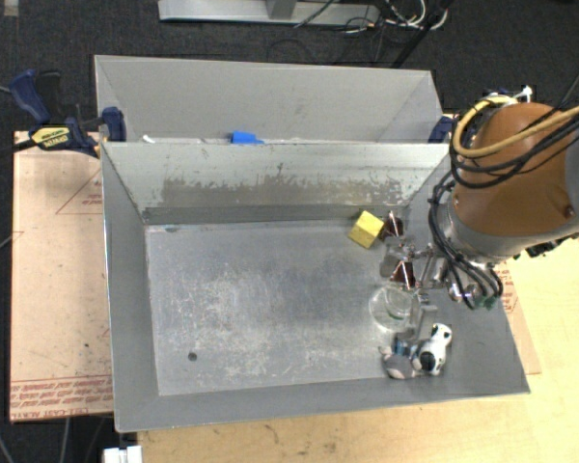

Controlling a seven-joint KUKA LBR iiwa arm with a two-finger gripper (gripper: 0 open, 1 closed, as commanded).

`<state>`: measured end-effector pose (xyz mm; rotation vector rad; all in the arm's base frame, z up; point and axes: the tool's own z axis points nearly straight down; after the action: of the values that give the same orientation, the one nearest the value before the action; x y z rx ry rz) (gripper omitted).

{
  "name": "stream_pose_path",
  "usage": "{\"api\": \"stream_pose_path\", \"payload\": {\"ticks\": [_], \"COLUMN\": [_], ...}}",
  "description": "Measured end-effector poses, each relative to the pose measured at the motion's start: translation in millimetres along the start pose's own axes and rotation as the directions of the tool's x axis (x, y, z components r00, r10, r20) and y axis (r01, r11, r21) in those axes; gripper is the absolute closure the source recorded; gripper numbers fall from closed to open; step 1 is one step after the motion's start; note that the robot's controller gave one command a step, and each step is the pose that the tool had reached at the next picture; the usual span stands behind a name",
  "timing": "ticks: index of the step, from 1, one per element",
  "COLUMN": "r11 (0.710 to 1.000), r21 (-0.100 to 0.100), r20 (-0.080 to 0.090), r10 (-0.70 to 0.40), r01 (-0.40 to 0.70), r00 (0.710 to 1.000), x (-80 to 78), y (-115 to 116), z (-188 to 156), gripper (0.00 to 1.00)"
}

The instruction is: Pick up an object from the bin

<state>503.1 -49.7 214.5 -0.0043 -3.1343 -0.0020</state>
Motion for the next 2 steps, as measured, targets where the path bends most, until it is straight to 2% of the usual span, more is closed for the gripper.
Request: {"api": "stream_pose_path", "payload": {"ticks": [1, 2], "r11": [1.0, 0.998], "r21": [0.001, 0.002], "r20": [0.008, 0.013], "r10": [-0.002, -0.066], "r01": [0.002, 0.066], "r00": [1.0, 0.998], "x": [-1.6, 9.2], "y": [0, -24], "z": [-4, 68], "gripper": [0.0, 0.0]}}
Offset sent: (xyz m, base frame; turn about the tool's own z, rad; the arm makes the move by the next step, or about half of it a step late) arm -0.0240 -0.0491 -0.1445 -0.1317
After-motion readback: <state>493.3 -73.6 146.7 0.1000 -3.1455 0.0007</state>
